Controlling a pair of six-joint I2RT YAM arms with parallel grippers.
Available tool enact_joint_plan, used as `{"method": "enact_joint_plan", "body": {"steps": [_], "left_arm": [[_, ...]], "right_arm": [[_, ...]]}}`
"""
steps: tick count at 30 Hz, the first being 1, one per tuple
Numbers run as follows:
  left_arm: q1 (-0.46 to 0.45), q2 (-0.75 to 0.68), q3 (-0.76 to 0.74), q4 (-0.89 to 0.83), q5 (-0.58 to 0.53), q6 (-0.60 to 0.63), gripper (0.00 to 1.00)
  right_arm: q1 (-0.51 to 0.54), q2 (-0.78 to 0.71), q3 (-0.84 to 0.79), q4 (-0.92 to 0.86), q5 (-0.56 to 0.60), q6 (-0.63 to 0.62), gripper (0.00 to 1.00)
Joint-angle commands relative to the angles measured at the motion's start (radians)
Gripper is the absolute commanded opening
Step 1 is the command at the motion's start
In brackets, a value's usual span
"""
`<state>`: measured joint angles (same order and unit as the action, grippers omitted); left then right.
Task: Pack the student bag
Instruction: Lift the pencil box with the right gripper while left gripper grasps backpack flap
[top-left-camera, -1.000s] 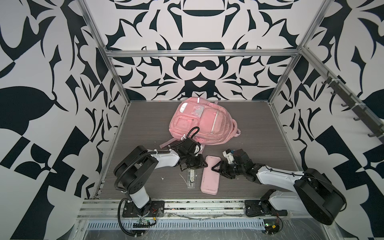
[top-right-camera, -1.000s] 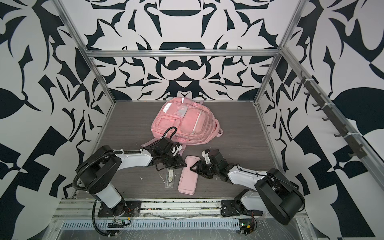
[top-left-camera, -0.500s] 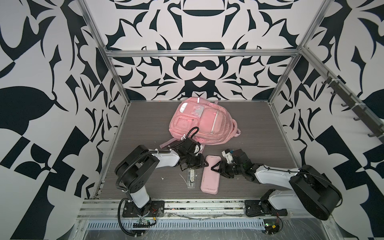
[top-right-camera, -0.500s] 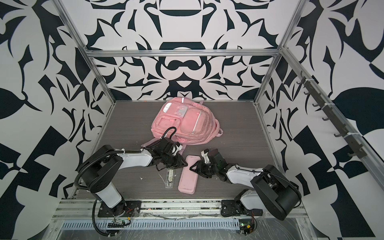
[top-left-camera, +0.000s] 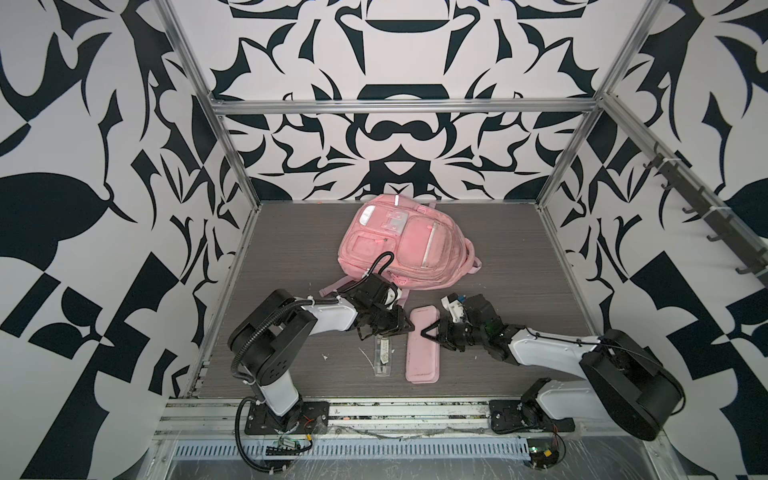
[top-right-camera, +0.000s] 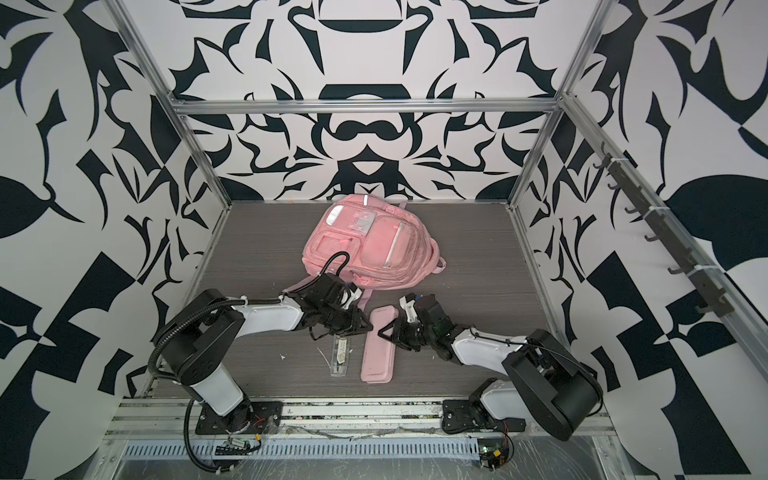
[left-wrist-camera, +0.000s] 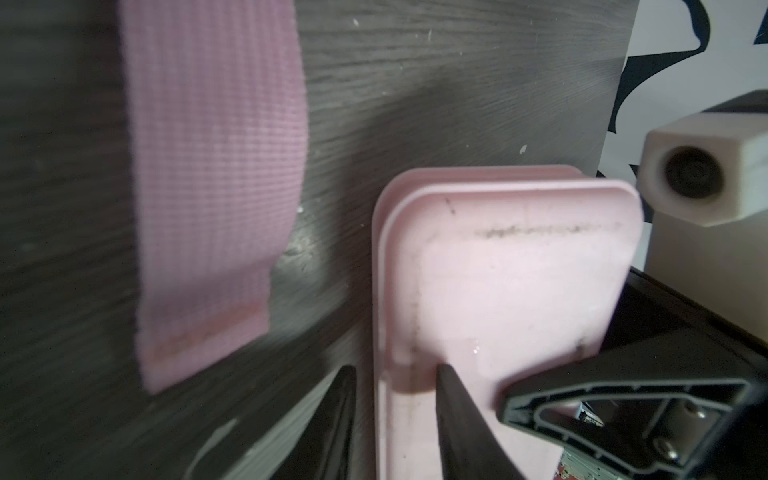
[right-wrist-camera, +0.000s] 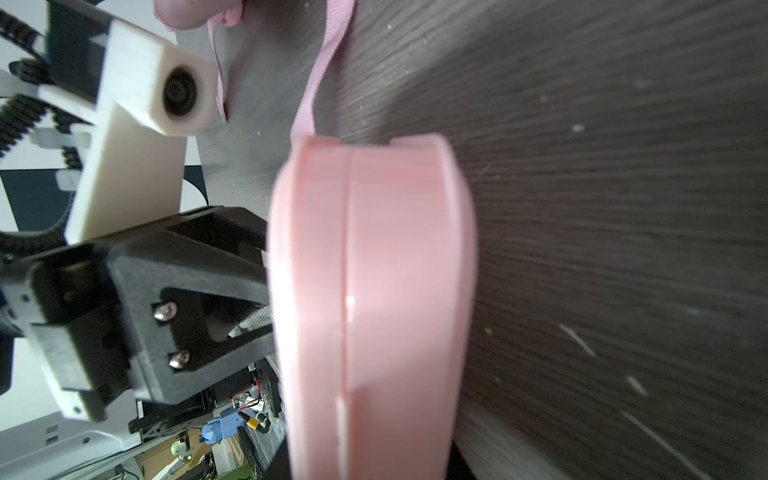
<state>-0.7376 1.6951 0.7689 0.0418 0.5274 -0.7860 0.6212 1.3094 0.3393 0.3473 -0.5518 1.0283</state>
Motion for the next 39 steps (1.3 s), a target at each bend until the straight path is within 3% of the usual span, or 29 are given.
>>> {"method": "enact_joint_plan", "body": {"steps": [1,7,11,16,24,29,35,39], "left_arm": [[0.016,-0.062,0.06,-0.131,-0.037,0.071,0.37],[0.018,-0.09,0.25,-0.35,-0.158,0.224,0.4],[0.018,-0.048,0.39,-0.453,-0.241,0.305,0.42],[0.018,0.059,0.616,-0.588,-0.36,0.383,0.44],[-0.015,0.277,0.998,-0.804,-0.525,0.487,0.49],[-0.075,0.484,1.308,-1.031,-0.7,0.558,0.51],[-0.143,0.636,1.509,-1.105,-0.818,0.611,0.55],[-0.198,0.73,1.631,-1.151,-0.967,0.676,0.59]], "right_arm": [[-0.019,-0.063,0.047,0.011,-0.04,-0.021,0.23],[-0.142,-0.167,0.085,-0.113,-0.089,-0.075,0.18],[-0.28,-0.224,0.117,-0.2,-0.141,-0.117,0.14],[-0.461,-0.249,0.203,-0.344,-0.169,-0.177,0.12],[-0.726,-0.211,0.318,-0.392,-0.273,-0.188,0.11],[-0.807,-0.178,0.323,-0.381,-0.307,-0.176,0.1],[-0.835,-0.185,0.306,-0.395,-0.327,-0.186,0.1],[-0.836,-0.213,0.313,-0.475,-0.293,-0.238,0.1]]}}
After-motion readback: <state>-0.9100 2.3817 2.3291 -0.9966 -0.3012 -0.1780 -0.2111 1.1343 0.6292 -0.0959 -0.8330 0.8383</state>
